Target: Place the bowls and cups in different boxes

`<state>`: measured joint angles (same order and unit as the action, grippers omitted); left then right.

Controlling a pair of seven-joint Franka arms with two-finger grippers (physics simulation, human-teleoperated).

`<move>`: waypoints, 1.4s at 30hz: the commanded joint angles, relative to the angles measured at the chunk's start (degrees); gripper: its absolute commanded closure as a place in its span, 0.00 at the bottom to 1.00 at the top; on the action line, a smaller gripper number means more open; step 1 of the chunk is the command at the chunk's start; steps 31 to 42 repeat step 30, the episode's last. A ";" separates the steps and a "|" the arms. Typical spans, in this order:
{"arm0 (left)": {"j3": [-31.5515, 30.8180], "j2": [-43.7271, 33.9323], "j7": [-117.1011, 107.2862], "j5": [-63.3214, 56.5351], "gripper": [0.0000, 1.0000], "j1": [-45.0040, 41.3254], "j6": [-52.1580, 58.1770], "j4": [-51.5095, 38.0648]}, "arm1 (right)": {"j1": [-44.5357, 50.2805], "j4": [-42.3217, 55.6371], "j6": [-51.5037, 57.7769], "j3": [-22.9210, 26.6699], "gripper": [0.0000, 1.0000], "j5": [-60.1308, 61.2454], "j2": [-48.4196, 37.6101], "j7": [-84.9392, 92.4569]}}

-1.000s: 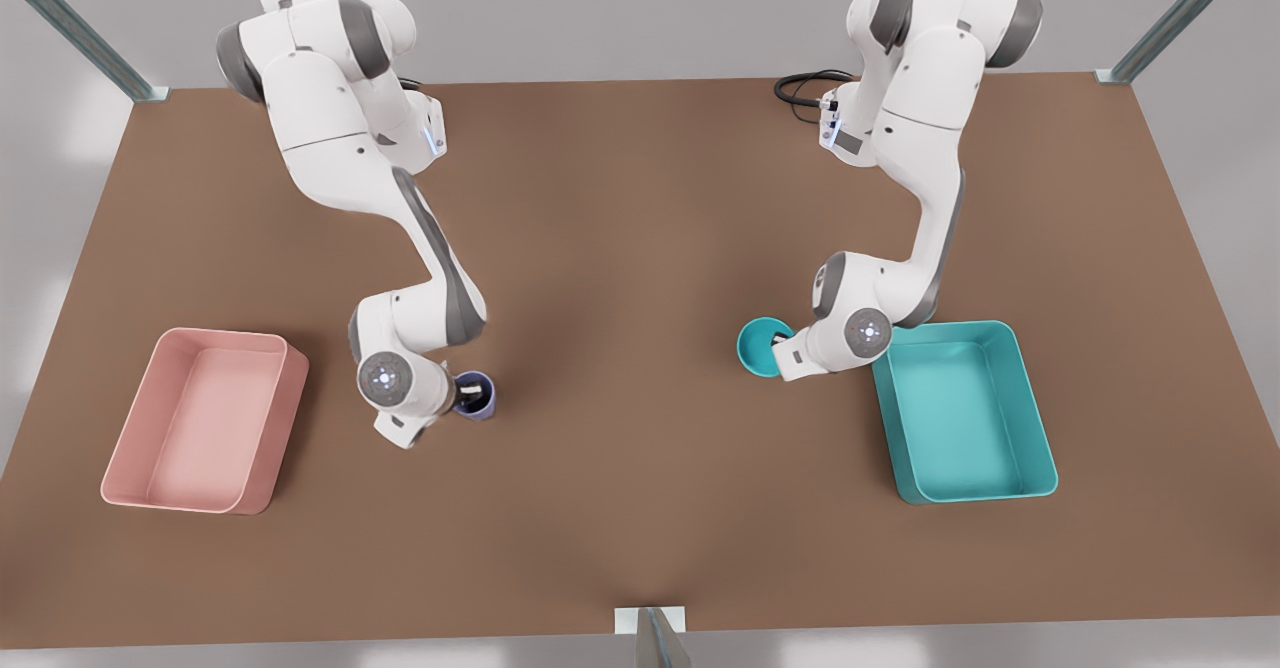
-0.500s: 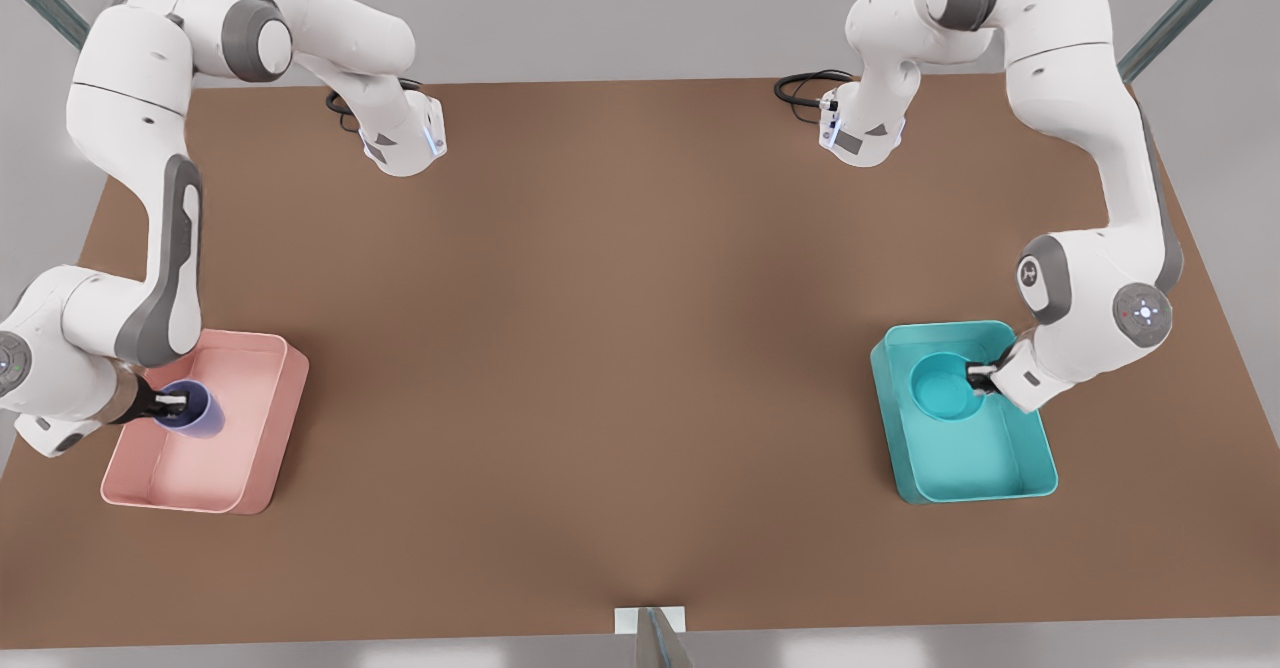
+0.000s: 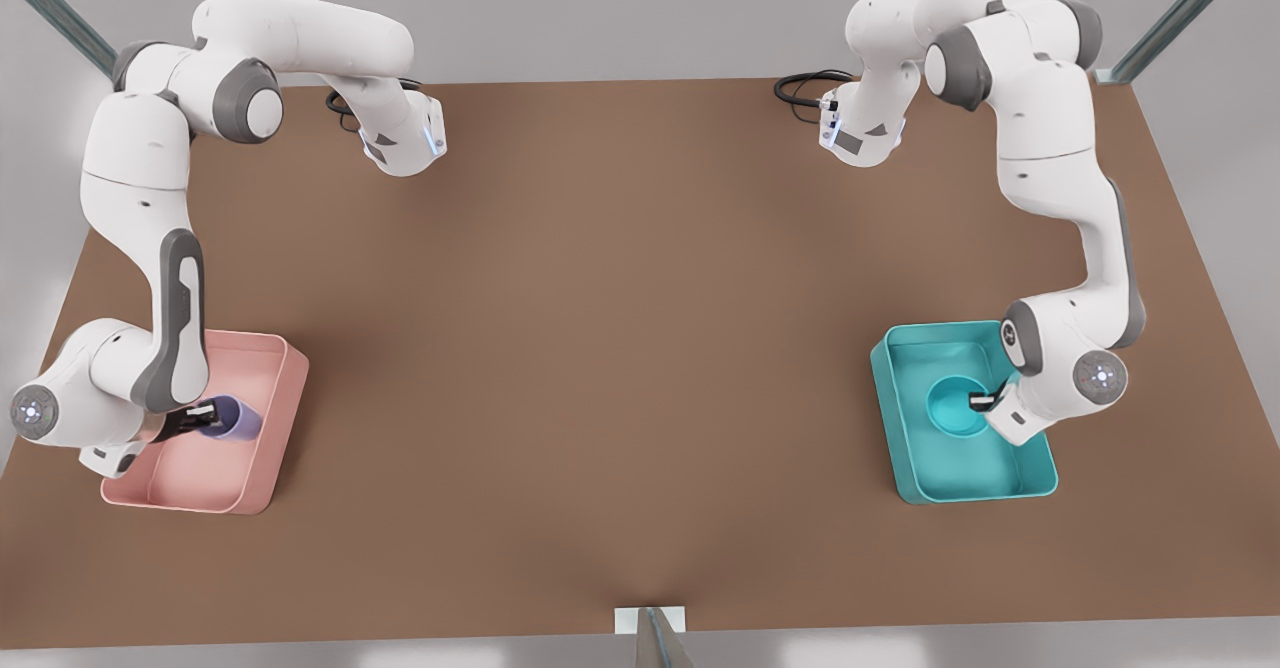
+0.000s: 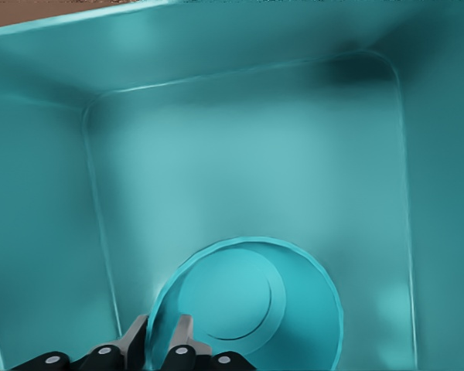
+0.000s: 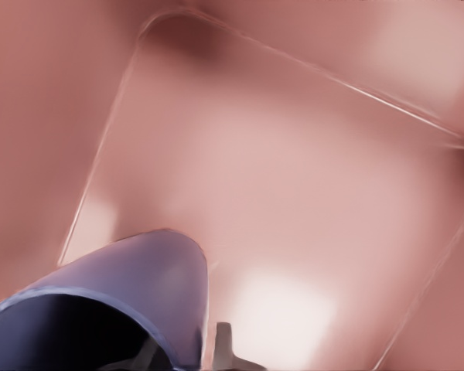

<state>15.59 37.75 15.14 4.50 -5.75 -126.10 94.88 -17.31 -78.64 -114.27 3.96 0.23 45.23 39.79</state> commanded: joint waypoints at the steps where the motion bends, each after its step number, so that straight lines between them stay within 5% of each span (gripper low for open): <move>1: -0.03 -0.21 1.12 -0.28 0.00 -0.05 -1.70 -0.05 | -0.01 0.15 -0.52 -0.01 0.00 0.47 0.03 15.32; 5: -0.03 -18.23 -4.14 -6.96 0.00 -4.88 22.03 -1.28 | -0.09 0.15 0.27 -0.18 0.00 0.38 -0.76 15.41; 11: -8.55 -23.86 -12.50 -6.96 0.00 -10.25 48.49 -20.26 | 0.43 0.15 15.47 -0.36 0.00 0.21 -13.85 15.14; 16: -9.61 -23.33 -12.50 -6.96 0.00 -10.16 49.54 -21.14 | 17.40 9.29 35.25 -0.10 0.00 0.12 -18.33 -30.45; 20: -9.61 -23.33 -12.41 -6.78 0.00 -9.90 49.72 -21.14 | 21.00 9.12 41.58 -0.98 0.00 -7.35 -25.09 -34.95; 25: -9.61 -23.24 -12.41 -6.78 0.00 -9.72 49.81 -21.05 | 18.63 -6.26 35.96 -1.50 0.00 -4.98 -39.96 -37.41; 42: -9.61 -23.33 -12.41 -6.70 0.00 -9.81 49.81 -21.05 | 18.63 -6.00 35.61 -1.50 0.00 -5.15 -40.04 -38.21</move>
